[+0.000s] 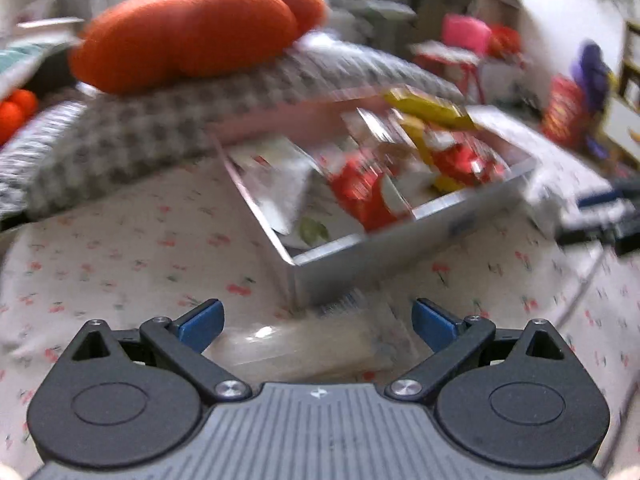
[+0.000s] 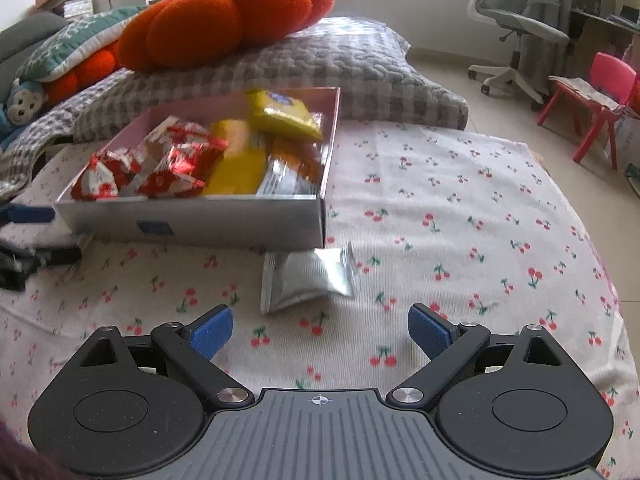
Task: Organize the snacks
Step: 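Withdraw both tools and approach the clear-wrapped bar and silver foil packet, then grasp clear-wrapped white bar with left tool while right tool grasps silver foil packet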
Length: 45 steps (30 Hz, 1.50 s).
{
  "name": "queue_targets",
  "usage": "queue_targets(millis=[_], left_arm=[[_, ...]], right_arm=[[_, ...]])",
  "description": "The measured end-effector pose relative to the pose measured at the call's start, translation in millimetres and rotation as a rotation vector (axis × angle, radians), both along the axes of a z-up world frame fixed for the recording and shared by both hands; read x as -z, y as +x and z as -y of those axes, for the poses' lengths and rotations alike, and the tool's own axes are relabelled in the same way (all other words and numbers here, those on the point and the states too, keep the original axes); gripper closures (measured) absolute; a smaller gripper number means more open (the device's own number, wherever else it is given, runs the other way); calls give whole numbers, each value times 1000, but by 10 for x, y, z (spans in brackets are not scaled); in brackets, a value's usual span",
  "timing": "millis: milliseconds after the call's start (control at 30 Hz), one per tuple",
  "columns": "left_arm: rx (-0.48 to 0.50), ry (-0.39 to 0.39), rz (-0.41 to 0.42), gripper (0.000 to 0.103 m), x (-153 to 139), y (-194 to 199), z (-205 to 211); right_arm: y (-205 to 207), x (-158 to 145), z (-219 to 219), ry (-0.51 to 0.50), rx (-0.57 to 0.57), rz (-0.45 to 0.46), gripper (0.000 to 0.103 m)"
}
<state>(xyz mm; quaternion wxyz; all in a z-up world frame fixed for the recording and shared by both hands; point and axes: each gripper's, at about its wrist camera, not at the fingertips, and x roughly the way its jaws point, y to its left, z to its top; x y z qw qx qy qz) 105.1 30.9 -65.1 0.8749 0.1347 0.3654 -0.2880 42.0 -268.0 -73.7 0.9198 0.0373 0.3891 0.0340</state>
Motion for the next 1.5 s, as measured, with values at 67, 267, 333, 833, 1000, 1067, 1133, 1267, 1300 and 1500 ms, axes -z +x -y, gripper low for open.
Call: queue_targets(millis=[67,267,333,833,1000,1067,1133,1267,1300,1500], left_arm=[[65,39,-52,1,50,12,37],[120,75,-133,1,16,-32,11],[118,78,-152,1,5,-98,-5],[-21,106,-192,17,-45,-486,103],[-155,54,-205,36,-104,-408,60],[-200,34,-195,41,-108,-401,42],[-237,21,-186,45,-106,-415,40],[-294,16,-165,51,-105,-453,53],[-306,14,-159,51,-102,-461,55],[-370,-8,-142,57,-107,-507,58]], right_arm=[[42,-2,15,11,13,2,7],[151,81,13,-11,23,-5,7],[164,90,-9,-31,13,6,7],[248,113,-48,-44,5,12,1],[293,106,-57,-47,2,8,1],[304,106,-65,-48,-2,10,2],[314,105,-71,-49,-3,8,3],[321,93,-84,-50,-13,8,6],[320,88,-89,-52,-20,9,8],[314,49,-124,-47,-58,5,22]])
